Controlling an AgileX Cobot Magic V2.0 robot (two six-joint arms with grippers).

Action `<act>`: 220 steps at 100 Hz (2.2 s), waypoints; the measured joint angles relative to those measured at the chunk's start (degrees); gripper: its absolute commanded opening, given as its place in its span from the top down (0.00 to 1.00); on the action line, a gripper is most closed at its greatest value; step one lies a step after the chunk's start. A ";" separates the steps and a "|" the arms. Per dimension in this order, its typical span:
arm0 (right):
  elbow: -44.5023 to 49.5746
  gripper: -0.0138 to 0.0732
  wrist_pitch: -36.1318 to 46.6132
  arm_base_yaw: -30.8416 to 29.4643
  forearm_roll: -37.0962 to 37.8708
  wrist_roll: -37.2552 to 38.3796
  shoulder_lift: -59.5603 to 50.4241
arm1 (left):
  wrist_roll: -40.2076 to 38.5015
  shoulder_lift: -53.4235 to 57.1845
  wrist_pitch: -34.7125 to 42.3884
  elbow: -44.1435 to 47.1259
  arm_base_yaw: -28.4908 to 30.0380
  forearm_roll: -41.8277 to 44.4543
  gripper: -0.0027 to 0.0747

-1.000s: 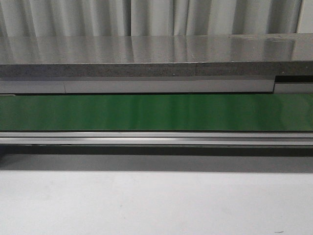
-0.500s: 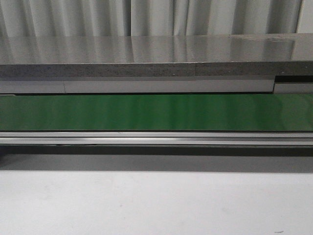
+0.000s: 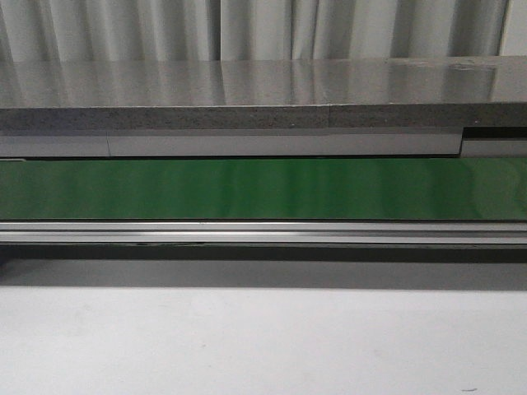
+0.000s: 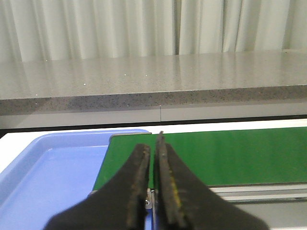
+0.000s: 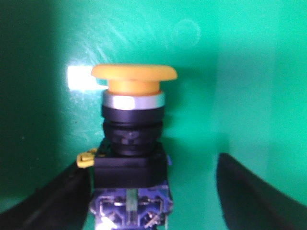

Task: Move button from right to left
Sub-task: 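Lift the button with the right gripper and carry it over the belt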

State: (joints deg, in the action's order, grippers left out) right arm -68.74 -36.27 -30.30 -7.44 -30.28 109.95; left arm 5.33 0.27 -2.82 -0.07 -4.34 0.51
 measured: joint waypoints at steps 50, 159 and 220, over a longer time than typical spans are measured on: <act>-1.64 0.63 -1.54 0.00 -0.46 0.00 0.67 | 0.00 0.00 0.00 0.00 0.00 0.00 0.96; -2.04 0.57 -16.21 10.57 -12.09 -0.01 -11.00 | 0.00 0.00 0.00 0.00 0.00 0.00 0.96; -2.07 0.28 -17.02 10.57 -14.64 -0.03 -12.76 | 0.00 0.00 0.00 0.00 0.00 0.00 0.96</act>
State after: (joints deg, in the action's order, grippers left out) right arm -70.80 -53.29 -19.73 -22.08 -30.32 97.20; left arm 5.33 0.27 -2.82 -0.07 -4.34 0.51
